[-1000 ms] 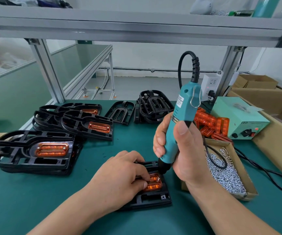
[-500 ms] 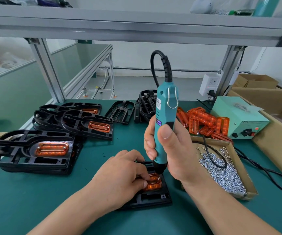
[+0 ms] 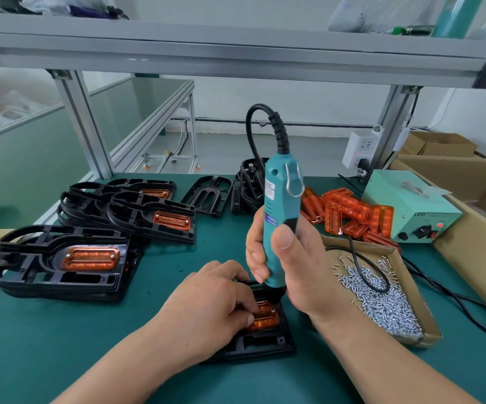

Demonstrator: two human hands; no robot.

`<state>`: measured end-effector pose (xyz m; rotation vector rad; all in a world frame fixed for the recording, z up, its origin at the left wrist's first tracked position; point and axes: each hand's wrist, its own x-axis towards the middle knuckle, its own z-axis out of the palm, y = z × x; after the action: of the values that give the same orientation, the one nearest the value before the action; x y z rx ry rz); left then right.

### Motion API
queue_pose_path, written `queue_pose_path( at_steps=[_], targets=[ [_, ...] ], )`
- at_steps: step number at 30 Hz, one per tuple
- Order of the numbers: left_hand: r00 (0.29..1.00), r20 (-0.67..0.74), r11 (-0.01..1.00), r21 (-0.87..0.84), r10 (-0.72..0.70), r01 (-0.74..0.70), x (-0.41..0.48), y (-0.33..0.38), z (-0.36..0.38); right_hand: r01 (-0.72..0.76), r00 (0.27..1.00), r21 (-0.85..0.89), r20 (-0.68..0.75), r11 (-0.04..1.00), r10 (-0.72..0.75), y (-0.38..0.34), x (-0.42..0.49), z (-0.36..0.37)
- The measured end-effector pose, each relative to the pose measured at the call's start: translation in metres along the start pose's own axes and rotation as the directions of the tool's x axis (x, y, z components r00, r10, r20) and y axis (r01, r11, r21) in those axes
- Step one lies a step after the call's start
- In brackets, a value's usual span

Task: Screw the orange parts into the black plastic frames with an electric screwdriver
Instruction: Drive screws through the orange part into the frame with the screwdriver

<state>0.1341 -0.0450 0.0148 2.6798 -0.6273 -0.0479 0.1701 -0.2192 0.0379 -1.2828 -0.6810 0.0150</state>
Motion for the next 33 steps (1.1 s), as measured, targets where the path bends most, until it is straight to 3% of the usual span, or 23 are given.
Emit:
queue_pose_path(
  at_steps=[3,7,15,22,27,33],
  targets=[
    [1.000,0.006,1.000,0.001,0.006,-0.006,0.000,0.000,-0.001,0.037,0.999,0.031,-0.035,0.999,-0.036,-0.006,0.002,0.001],
    [1.000,0.004,1.000,0.015,0.027,-0.027,0.000,0.001,-0.002,0.180,0.977,0.212,-0.149,0.960,-0.150,-0.026,0.008,-0.010],
    [0.998,0.029,0.996,0.060,0.057,-0.059,-0.002,0.001,-0.008,0.265,0.823,0.126,-0.546,0.956,-0.156,-0.042,-0.004,-0.074],
    [0.992,-0.114,0.996,-0.050,0.061,-0.067,0.000,0.005,-0.013,0.317,0.717,0.132,-0.681,0.939,-0.147,-0.037,-0.010,-0.105],
    [0.960,-0.212,0.978,-0.058,0.184,-0.200,0.016,0.041,-0.014,0.365,0.616,0.120,-0.775,0.923,-0.143,-0.029,-0.010,-0.116],
    [0.922,-0.036,0.908,0.197,0.385,-0.371,0.054,0.092,-0.003,0.408,0.519,0.154,-0.850,0.900,-0.090,-0.029,-0.010,-0.123]
  ],
)
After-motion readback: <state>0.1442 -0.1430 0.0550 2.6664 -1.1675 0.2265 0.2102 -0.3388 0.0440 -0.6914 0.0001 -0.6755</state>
